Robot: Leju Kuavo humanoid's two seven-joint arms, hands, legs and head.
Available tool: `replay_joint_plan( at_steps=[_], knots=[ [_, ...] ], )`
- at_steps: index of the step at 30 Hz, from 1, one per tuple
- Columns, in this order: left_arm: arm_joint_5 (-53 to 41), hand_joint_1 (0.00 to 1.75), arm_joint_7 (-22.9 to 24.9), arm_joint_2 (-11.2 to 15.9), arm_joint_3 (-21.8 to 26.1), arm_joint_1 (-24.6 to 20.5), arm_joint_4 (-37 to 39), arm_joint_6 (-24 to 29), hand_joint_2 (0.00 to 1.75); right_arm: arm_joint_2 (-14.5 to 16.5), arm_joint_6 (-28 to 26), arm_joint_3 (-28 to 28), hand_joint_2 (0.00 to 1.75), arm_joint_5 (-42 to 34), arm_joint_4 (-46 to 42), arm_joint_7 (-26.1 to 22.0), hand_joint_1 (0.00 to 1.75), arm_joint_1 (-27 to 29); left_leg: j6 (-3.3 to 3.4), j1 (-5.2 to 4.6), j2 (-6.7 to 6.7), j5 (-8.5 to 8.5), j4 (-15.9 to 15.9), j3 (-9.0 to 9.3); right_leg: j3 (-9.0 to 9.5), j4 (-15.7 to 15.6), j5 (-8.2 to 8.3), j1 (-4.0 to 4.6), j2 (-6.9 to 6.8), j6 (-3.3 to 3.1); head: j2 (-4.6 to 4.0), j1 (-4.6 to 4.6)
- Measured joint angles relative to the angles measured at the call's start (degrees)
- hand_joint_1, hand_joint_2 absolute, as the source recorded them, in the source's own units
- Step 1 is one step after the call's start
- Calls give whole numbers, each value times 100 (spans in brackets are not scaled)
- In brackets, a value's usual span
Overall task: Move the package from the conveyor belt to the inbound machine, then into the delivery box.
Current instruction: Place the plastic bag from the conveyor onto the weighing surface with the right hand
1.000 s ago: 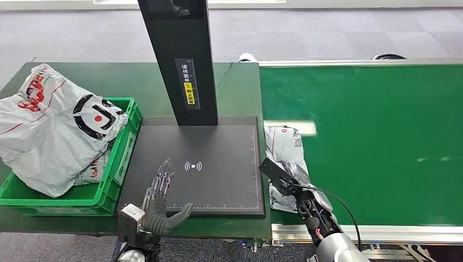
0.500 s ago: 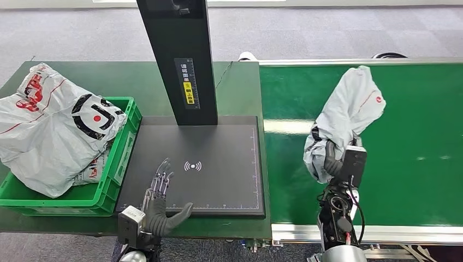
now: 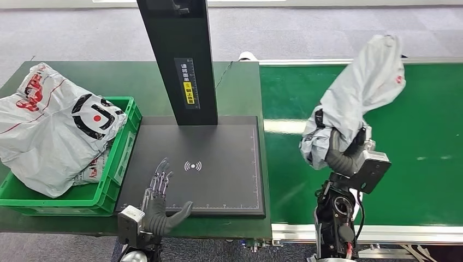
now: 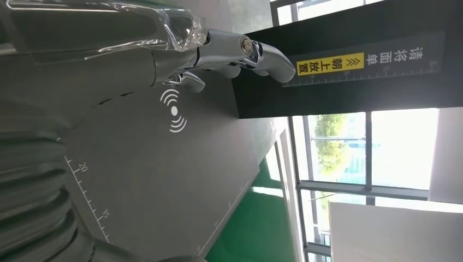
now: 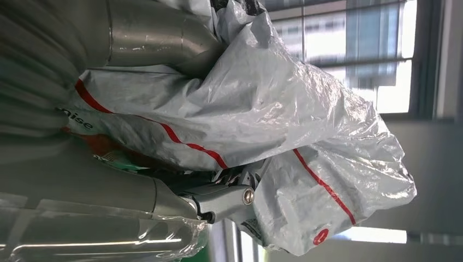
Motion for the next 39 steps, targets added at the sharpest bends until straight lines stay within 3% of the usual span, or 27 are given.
replay_joint_plan(
  at_steps=[3, 6, 11, 17, 27, 34, 39],
  knots=[
    [0, 0, -40, 1, 5, -19, 6, -26, 175, 14, 508, 319, 175, 176, 33, 59, 175, 6, 0, 0, -5, 1, 0, -3, -2, 0, 0, 0, -5, 0, 0, 1],
    [-4, 0, -82, 3, 22, -63, 34, -83, 175, 43, 1369, 762, 175, 627, 255, 129, 175, -23, 0, 1, 0, 1, -1, -6, -3, 2, 0, 2, -1, 0, 0, 1],
    [-24, 0, -111, 2, 46, -170, 98, -152, 175, 264, 2565, 1769, 175, 995, 1229, -6, 175, -248, -1, 7, -3, 1, -2, -7, -8, 2, -1, 7, 1, -2, 0, -1],
    [31, 0, -165, 11, 81, -178, 125, -160, 175, 422, 2942, 2564, 175, 949, 2542, 275, 175, -697, -1, 5, -7, 1, -1, -9, -7, 3, -2, 5, -1, -2, 0, 1],
    [91, 0, -179, 37, 161, -162, 148, -145, 175, 427, 2211, 3015, 175, 1164, 3551, 850, 175, -1015, -1, 5, -7, 1, 0, -9, -9, 2, -2, 4, -1, -2, 0, 0],
    [82, 0, -19, 33, 167, 45, -100, 91, 175, 405, -350, 3208, 175, 2350, 3725, 2140, 175, -1109, -1, 5, -6, 1, 0, -9, -10, 2, -2, 5, -1, -2, 0, 2],
    [40, 0, 36, 33, 168, 105, -239, 156, 175, 359, -1124, 3230, 175, 2754, 3732, 2361, 173, -1109, -1, 5, -7, 1, 0, -9, -10, 2, -2, 5, -1, -2, 0, 1]
  ],
)
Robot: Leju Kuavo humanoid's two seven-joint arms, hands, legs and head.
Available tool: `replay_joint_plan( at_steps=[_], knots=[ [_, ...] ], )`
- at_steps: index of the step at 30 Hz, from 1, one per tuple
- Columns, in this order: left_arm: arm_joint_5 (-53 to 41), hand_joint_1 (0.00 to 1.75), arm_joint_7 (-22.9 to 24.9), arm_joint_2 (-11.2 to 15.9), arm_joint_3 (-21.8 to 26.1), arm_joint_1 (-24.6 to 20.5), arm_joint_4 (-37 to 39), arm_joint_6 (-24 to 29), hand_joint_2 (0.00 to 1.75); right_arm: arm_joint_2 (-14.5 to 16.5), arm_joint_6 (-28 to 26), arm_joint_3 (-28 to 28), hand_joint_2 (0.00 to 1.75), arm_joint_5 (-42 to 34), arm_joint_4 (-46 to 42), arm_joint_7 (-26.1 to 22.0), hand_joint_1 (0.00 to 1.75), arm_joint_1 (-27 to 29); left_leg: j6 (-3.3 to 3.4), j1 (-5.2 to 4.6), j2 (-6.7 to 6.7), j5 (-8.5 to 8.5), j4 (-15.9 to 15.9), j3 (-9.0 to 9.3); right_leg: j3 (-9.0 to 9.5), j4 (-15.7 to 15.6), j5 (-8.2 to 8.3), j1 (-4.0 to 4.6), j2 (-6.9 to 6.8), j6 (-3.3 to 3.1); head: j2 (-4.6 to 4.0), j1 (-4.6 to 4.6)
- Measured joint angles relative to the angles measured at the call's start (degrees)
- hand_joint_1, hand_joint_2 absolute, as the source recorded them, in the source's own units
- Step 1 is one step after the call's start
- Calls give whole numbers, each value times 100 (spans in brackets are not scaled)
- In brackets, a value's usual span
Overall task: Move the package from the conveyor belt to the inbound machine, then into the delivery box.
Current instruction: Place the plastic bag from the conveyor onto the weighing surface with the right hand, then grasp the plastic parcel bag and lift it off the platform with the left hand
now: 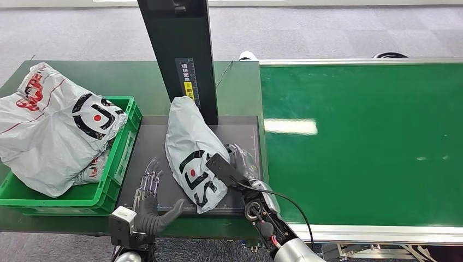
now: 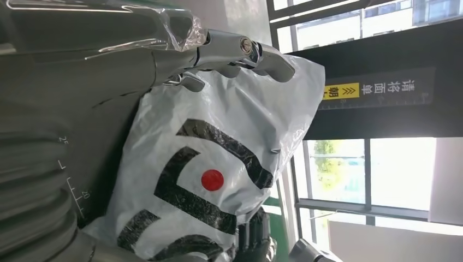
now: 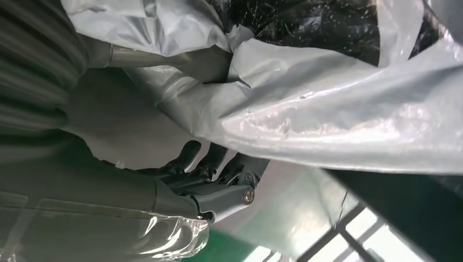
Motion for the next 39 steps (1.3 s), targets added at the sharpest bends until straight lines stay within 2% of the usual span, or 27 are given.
replay_joint_plan(
  at_steps=[4, 10, 14, 17, 22, 26, 33, 39],
  knots=[
    [-5, 0, -2, 0, -3, -9, 3, 0, 175, -48, -315, -56, 175, 114, -34, -95, 2, 18, 0, 0, 1, 0, 0, 1, 0, 0, 0, 0, 0, 0, 0, -1],
    [-5, 0, -13, 0, -3, -43, 24, 17, 175, -85, -339, -245, 175, 54, -186, -439, 0, 77, 0, 0, 2, 0, 0, 0, -2, 0, 0, 0, 0, 0, 0, -1],
    [-5, 0, -53, 1, -3, -67, 62, 36, 175, -87, -212, -416, 175, -270, -375, -943, 0, 162, 0, 0, 2, 0, 0, 0, -2, 0, 0, 0, 0, 0, 0, -1],
    [-5, 0, -89, 2, -3, -78, 89, 49, 175, -89, -149, -515, 175, -377, -476, -1082, 0, 205, 0, 0, 2, 0, 0, 0, -2, 0, 0, 0, 0, 0, 0, 0],
    [-5, 0, -133, 7, -2, -81, 124, 110, 175, -85, 292, -821, 175, -1466, -994, -1988, 0, 488, 0, 0, -1, 0, 0, 0, -2, 0, 0, 0, -1, 0, 0, -1],
    [-5, 0, -164, 16, 5, -80, 146, 118, 175, -121, 644, -1019, 175, -1900, -1655, -2046, 0, 871, -1, 0, 3, -2, 0, -1, -3, 0, 0, 0, 0, 0, 0, -1],
    [-49, 0, -195, 16, 11, -70, 135, 144, 175, -125, 825, -1290, 175, -2308, -2568, -2229, 0, 1406, -1, 0, 1, -2, 0, -2, -3, -1, -1, 0, -3, 1, 0, -1],
    [-220, 0, -109, 13, 44, 71, -79, 179, 175, -69, 1439, -1722, 175, -3659, -3936, -2544, 0, 2160, -1, 0, -3, -4, 0, -8, -7, -1, -3, -1, -5, 2, 0, -1]
  ],
)
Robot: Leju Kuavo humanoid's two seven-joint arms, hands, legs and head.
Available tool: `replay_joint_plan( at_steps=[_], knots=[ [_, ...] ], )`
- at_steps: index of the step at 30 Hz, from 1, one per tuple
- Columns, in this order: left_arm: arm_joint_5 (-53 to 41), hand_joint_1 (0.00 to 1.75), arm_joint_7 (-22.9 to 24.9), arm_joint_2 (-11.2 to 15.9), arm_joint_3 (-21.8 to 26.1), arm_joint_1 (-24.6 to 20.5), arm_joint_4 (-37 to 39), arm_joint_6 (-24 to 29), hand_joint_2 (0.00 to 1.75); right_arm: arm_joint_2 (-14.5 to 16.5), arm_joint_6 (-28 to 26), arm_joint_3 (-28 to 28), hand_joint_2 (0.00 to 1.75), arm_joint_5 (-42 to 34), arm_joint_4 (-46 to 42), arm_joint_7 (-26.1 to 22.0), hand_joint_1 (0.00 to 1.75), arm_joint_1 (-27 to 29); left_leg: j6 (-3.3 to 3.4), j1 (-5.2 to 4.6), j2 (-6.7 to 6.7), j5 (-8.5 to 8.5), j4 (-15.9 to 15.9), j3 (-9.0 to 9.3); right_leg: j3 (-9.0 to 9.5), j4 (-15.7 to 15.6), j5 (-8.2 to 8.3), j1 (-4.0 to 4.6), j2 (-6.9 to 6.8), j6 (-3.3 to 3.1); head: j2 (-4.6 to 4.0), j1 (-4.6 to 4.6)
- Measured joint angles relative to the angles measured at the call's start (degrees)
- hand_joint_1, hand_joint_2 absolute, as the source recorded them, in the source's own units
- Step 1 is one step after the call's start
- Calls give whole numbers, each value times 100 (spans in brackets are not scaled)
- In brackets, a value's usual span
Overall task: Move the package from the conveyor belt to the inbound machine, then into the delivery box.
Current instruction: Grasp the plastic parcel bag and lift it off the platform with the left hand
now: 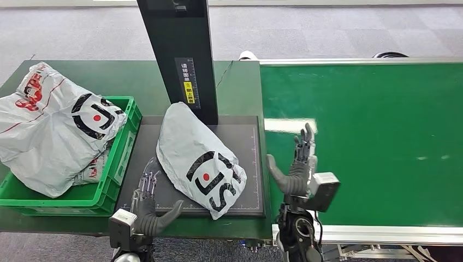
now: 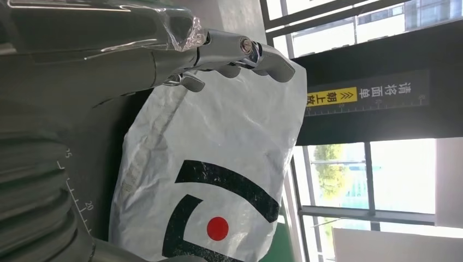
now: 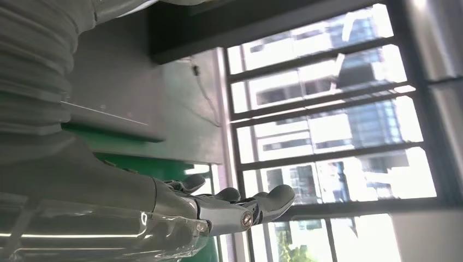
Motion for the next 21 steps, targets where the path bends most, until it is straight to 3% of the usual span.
replay_joint_plan(
  at_steps=[6, 10, 15, 18, 21],
  knots=[
    [-408, 0, 120, 5, -6, 73, -180, 92, 175, 142, 573, -544, 175, -599, -1226, -15, 0, 499, 0, 0, 2, -1, 0, -2, -3, -1, 0, 0, 0, 0, 0, 0],
    [-1702, 0, 601, 56, -233, -142, -173, 731, 175, 225, 745, -722, 175, -644, -1489, -15, 0, 544, 1, 0, -1, 3, 0, 3, -1, -1, 1, 0, -1, -1, 0, 0],
    [-3167, 0, 1532, 214, -649, -1252, 730, 1386, 175, 289, 883, -835, 175, -682, -1517, -15, 0, 499, 0, 0, -8, 15, 1, 8, 11, -1, 7, 0, -8, -2, 0, 0],
    [-3451, 0, 1643, 308, -821, -2032, 1683, 1580, 175, 295, 908, -867, 175, -701, -1517, -15, 0, 458, 0, 0, -3, 19, 1, 9, 12, 1, 13, 0, -6, -5, 0, 0],
    [-3491, 0, 1641, 367, -915, -2482, 2311, 1655, 175, 295, 910, -905, 175, -708, -1517, -15, 0, 440, 0, 0, 0, 19, 1, 8, 9, 1, 14, 0, -5, -6, 0, 0]
  ],
)
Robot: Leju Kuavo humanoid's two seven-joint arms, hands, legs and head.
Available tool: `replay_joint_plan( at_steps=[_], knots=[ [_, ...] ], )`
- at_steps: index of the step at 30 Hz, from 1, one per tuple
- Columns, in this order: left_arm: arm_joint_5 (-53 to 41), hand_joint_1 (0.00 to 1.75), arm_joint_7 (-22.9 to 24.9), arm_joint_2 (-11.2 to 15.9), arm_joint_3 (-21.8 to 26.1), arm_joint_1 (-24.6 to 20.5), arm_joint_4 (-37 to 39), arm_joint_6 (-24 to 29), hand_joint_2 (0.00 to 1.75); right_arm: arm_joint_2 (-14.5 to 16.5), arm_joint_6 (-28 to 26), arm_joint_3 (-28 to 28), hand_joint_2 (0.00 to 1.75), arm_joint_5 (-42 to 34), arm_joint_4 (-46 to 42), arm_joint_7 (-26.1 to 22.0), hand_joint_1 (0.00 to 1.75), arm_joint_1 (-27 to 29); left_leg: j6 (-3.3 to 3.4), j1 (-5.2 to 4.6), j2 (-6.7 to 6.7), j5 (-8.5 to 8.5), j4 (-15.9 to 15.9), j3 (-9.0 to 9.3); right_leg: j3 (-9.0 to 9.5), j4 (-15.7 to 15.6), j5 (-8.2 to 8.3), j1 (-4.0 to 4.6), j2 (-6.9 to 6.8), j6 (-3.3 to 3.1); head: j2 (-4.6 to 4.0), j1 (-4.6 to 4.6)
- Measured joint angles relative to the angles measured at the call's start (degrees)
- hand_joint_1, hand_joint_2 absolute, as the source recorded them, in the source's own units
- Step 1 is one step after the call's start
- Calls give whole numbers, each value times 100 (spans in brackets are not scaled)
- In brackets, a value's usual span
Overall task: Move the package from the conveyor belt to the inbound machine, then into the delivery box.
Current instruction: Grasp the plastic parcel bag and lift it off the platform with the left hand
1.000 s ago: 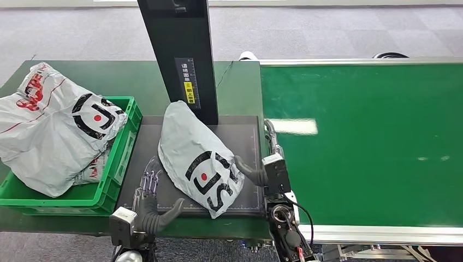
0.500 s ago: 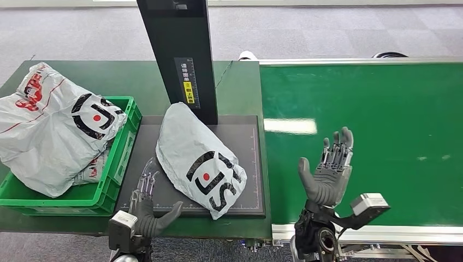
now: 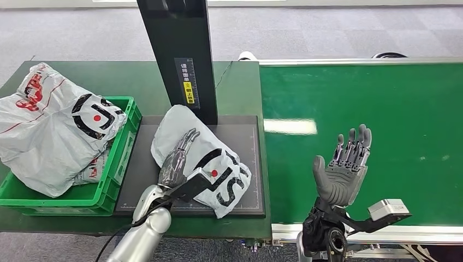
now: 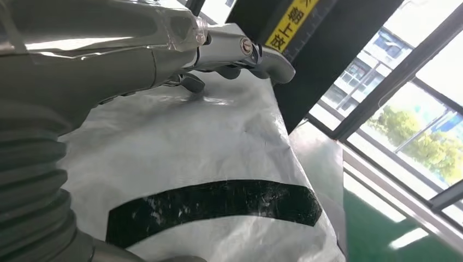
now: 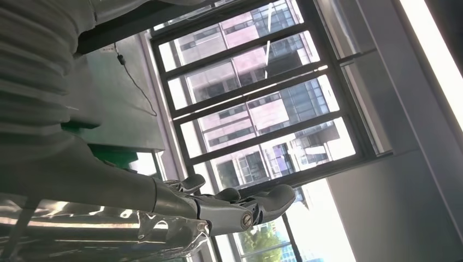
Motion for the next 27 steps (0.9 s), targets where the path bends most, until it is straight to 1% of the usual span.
replay_joint_plan(
  at_steps=[2, 7, 12, 16, 21, 27],
  knots=[
    [-11, 0, -2, 30, -38, -163, 263, 20, 175, 0, 1, -18, 175, -1, 0, 0, 0, -6, 0, 0, -1, -1, 0, -3, -3, 0, -1, 0, 0, 0, 0, -1],
    [-100, 0, 36, 85, -129, -409, 683, 34, 175, 0, 10, -50, 175, -21, 0, 0, 0, -8, 0, 0, -1, -1, -1, -9, -10, 0, -2, 0, -1, 0, 0, 1],
    [-236, 2, 110, 161, -274, -998, 1412, -90, 175, 0, 46, -92, 175, -54, -4, 0, 0, -7, 0, 0, -2, 2, 0, -6, -4, 0, 0, 0, -2, 0, 0, 0],
    [-342, 174, 104, 212, -440, -1499, 2046, -332, 175, -1, 63, -140, 175, -58, -69, 0, 0, 8, 1, 0, -2, 3, 0, 1, 2, 0, 1, 0, -1, 0, 0, 0],
    [-360, 175, -2, 265, -621, -1901, 2622, -503, 175, -2, 143, -229, 175, -93, -213, 0, 0, 117, 1, 0, -2, 3, 0, 1, 1, 0, 1, 0, -1, 0, 0, 0],
    [-299, 175, -90, 322, -729, -2189, 2959, -540, 175, -2, 189, -342, 175, -104, -351, 0, 0, 237, 1, 0, -1, 3, -1, 1, 1, 0, 1, 1, -1, 0, 0, 0]
  ],
)
